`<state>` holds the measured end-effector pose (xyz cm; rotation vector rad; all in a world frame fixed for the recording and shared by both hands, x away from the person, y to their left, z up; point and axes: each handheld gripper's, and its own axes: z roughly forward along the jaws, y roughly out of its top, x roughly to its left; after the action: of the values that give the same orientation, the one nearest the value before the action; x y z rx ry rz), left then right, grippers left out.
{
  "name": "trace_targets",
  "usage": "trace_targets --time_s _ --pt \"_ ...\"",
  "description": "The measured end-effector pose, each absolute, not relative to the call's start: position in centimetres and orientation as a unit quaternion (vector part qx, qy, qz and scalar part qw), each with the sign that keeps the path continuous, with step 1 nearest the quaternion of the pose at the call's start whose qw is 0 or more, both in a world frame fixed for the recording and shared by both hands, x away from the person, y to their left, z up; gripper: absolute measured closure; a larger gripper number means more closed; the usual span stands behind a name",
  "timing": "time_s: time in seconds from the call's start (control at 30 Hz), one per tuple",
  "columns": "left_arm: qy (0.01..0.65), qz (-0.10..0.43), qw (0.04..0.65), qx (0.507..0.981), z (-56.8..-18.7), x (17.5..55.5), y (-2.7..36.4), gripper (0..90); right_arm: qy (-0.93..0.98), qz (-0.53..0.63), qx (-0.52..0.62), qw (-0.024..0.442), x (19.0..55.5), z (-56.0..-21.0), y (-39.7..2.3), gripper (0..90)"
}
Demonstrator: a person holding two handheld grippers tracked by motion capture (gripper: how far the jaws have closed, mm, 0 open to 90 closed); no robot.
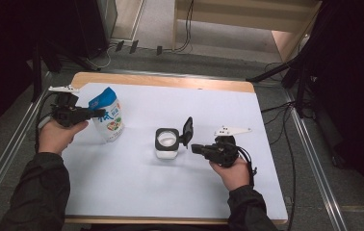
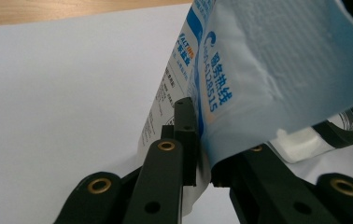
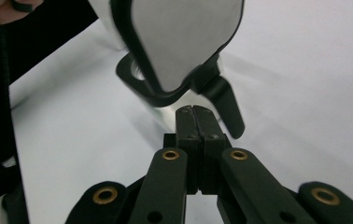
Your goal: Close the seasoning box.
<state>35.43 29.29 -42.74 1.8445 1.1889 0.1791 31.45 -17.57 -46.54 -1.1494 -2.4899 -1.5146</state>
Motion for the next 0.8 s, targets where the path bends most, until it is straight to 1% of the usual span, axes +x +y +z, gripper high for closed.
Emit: trace_targets --time_s 0.1,0.2,0.47,0.57,0.73,0.8 --pt "0.478 0.076 0.454 0.748 -42.7 35.3 29.2 83.9 -0.794 -0.483 -0.368 0.005 31.8 -46.6 -17.4 90.0" --pt "0.478 0.074 0.455 0.748 -42.8 35.2 29.2 80.5 -0.793 -0.485 -0.368 0.003 32.0 -46.5 -17.3 90.0" --pt "0.478 0.079 0.452 0.749 -43.2 35.2 29.2 65.9 -0.783 -0.499 -0.372 0.003 33.2 -46.2 -17.1 90.0" --pt "0.481 0.082 0.451 0.747 -43.3 35.1 29.2 58.2 -0.781 -0.502 -0.372 0.0 33.7 -46.0 -17.0 90.0" --pt "0.474 0.085 0.457 0.747 -43.4 35.0 29.4 49.8 -0.775 -0.511 -0.371 0.0 34.4 -45.8 -16.4 90.0" --pt "0.467 0.098 0.456 0.751 -43.4 34.8 29.4 46.3 -0.777 -0.508 -0.372 -0.007 34.6 -45.8 -16.2 90.0"
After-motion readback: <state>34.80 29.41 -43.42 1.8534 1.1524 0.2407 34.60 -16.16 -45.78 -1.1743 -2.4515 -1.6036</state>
